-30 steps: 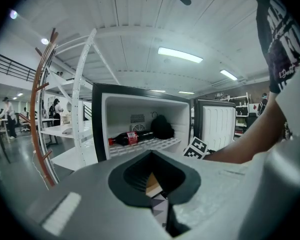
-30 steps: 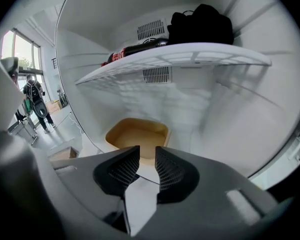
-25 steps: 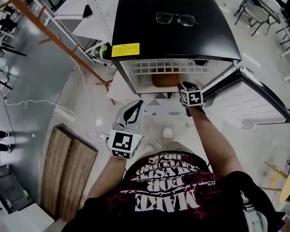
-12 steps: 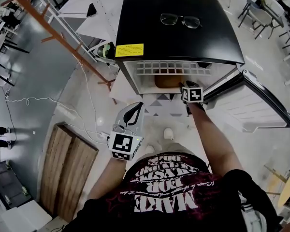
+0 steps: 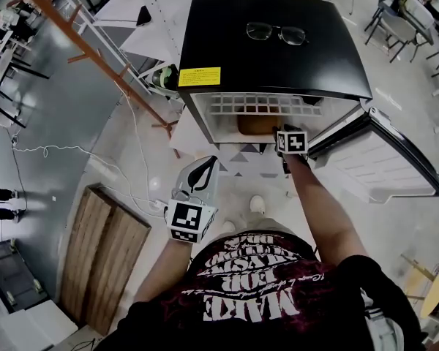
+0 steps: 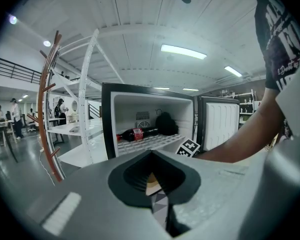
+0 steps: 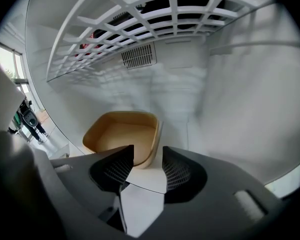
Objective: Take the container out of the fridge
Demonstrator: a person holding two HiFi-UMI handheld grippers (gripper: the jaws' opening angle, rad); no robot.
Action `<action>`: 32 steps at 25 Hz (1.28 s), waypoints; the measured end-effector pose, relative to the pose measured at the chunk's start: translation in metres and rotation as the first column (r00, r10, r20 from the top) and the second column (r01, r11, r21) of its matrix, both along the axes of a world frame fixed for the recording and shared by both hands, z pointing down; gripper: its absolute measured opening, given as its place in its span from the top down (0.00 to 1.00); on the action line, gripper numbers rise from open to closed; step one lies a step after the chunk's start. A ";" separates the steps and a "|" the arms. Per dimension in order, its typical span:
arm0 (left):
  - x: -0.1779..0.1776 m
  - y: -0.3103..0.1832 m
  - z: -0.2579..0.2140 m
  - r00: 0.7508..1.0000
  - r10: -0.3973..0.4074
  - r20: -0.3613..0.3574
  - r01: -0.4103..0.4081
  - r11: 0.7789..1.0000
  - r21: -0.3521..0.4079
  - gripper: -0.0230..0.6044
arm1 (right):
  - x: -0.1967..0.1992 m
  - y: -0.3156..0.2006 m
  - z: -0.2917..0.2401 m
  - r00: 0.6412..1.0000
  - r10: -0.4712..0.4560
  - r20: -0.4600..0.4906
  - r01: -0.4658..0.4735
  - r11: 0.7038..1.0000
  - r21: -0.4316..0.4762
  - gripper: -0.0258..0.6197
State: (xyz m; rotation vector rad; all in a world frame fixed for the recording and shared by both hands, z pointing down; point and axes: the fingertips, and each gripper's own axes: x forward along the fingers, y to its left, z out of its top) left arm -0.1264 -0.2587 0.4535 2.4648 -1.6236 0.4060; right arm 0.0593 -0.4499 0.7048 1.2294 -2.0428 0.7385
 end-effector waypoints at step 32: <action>0.002 0.029 -0.003 1.000 0.022 0.010 -0.022 1.000 0.001 0.96 | 0.004 0.054 0.000 0.952 0.146 0.268 -0.110 0.983 -0.145 0.89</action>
